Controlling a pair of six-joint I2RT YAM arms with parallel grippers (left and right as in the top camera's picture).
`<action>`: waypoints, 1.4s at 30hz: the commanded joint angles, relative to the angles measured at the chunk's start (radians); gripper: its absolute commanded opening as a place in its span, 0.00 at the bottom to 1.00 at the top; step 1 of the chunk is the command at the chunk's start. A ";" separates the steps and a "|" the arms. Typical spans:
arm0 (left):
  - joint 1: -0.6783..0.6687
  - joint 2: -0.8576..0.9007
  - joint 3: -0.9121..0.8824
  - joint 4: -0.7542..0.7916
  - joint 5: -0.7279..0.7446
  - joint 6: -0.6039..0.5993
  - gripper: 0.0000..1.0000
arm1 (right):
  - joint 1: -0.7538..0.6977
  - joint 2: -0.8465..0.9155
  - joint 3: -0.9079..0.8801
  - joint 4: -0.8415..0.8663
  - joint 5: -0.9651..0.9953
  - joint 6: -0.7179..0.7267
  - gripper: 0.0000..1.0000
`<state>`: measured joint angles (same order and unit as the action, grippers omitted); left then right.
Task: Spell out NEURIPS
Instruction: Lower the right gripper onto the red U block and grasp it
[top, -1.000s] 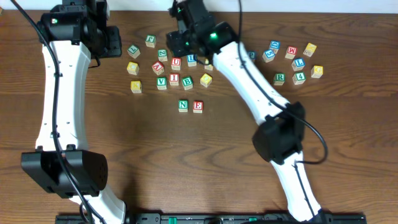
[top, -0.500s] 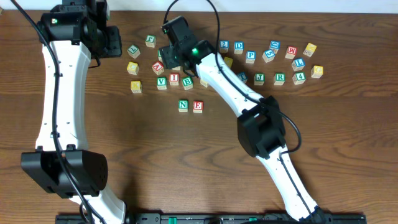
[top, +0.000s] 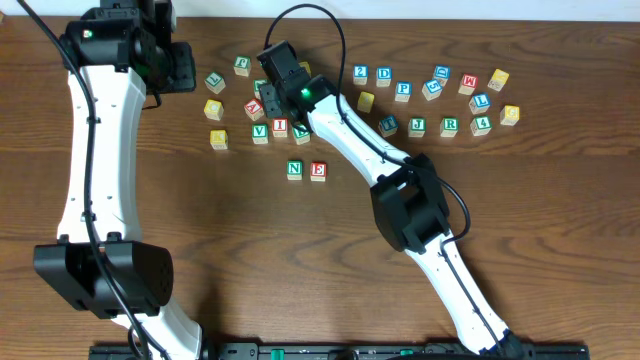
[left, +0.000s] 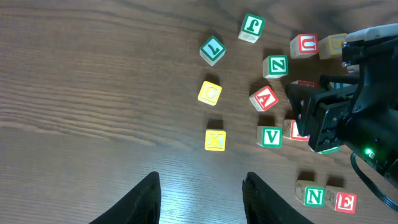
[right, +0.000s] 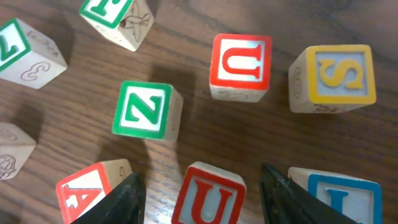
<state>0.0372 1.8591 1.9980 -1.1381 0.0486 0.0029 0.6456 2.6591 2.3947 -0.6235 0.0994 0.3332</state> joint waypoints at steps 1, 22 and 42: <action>-0.003 0.000 0.015 -0.002 -0.008 -0.004 0.42 | 0.004 0.010 -0.002 0.007 0.034 0.026 0.53; -0.003 0.000 0.015 -0.002 -0.008 -0.004 0.42 | 0.007 0.043 -0.021 0.020 0.029 0.093 0.42; -0.003 0.000 0.015 -0.002 -0.008 -0.004 0.43 | 0.008 0.043 -0.021 0.020 0.035 0.092 0.28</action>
<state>0.0372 1.8591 1.9980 -1.1381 0.0490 0.0029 0.6456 2.6770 2.3802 -0.6044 0.1139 0.4171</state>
